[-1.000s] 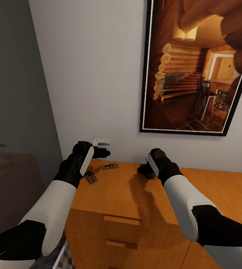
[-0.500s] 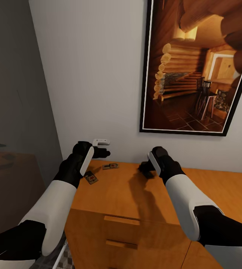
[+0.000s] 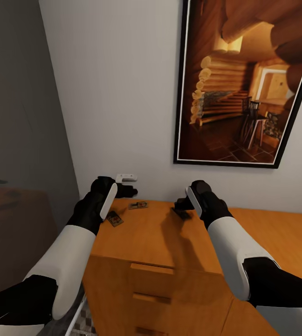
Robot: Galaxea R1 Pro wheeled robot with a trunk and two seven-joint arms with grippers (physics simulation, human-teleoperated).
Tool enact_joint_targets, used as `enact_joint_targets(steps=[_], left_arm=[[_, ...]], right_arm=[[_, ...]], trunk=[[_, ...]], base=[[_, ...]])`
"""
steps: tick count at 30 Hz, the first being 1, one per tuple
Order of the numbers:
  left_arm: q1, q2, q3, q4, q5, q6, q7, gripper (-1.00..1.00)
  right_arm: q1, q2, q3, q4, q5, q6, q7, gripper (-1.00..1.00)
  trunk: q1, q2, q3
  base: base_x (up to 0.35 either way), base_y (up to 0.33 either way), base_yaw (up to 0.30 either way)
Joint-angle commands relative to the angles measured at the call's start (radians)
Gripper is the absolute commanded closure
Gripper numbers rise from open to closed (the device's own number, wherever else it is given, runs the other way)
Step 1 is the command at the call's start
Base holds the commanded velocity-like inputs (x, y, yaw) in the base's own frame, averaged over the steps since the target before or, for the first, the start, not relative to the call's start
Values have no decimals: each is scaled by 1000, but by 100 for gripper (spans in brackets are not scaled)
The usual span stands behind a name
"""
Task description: Take the four mousetraps from the cabinet in the bathroom and place them on the bathroom floor. Make sure all four end up on the same floor surface, and ensure that at least two of them are either under or directly next to the same bathroom sink.
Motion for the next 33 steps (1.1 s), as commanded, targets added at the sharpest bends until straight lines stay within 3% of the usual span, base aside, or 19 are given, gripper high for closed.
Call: enact_joint_targets(steps=[1, 33], left_arm=[[-1, 0, -1, -1, 9, 8, 8, -100], [-1, 0, -1, 0, 6, 33, 6, -100]], right_arm=[[-1, 0, -1, -1, 2, 4, -2, -100], [-1, 0, -6, 5, 2, 4, -6, -100]], trunk=[[0, -1, -1], [0, -1, -1]], base=[[-202, 0, 0], [-35, 0, 0]])
